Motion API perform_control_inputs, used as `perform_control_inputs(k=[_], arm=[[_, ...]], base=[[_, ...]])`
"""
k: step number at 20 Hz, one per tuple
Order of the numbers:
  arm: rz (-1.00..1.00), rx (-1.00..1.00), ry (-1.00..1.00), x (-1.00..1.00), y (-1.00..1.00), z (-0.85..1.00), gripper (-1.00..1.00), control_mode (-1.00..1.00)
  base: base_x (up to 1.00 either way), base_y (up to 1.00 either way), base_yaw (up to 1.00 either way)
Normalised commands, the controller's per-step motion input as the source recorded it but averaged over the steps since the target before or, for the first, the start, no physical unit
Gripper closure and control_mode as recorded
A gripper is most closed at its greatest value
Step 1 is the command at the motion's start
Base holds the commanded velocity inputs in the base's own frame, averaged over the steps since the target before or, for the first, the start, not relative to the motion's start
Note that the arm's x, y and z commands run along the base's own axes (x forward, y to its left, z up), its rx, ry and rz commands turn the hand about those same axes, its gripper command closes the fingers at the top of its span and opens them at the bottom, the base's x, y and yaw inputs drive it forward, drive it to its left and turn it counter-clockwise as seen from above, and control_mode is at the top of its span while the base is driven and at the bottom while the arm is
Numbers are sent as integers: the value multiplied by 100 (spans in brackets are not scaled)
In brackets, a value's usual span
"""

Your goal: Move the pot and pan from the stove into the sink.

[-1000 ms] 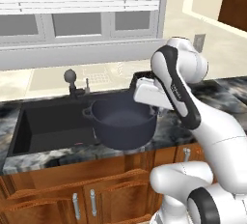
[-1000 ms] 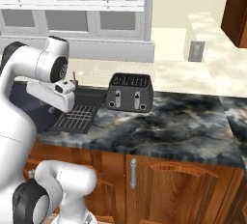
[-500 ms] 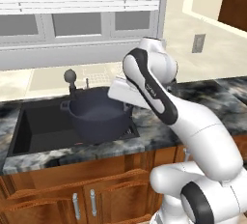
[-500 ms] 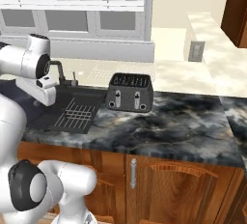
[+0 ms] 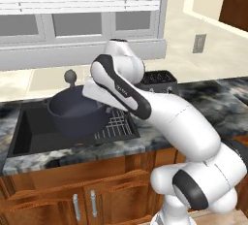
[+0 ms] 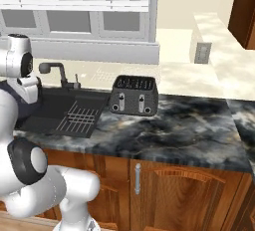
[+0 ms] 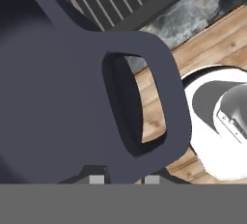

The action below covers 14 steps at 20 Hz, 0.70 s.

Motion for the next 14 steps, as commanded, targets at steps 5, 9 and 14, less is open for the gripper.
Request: perform_control_inputs(k=[5,9,14], arm=[[-15,-14,4,33,55,-6,100,-100],[-13,-17,11,25,38,-3,100,-100],[-13,-12,10,16,15,-3,100,-100]], base=[[0,0,0],[0,0,0],[0,0,0]])
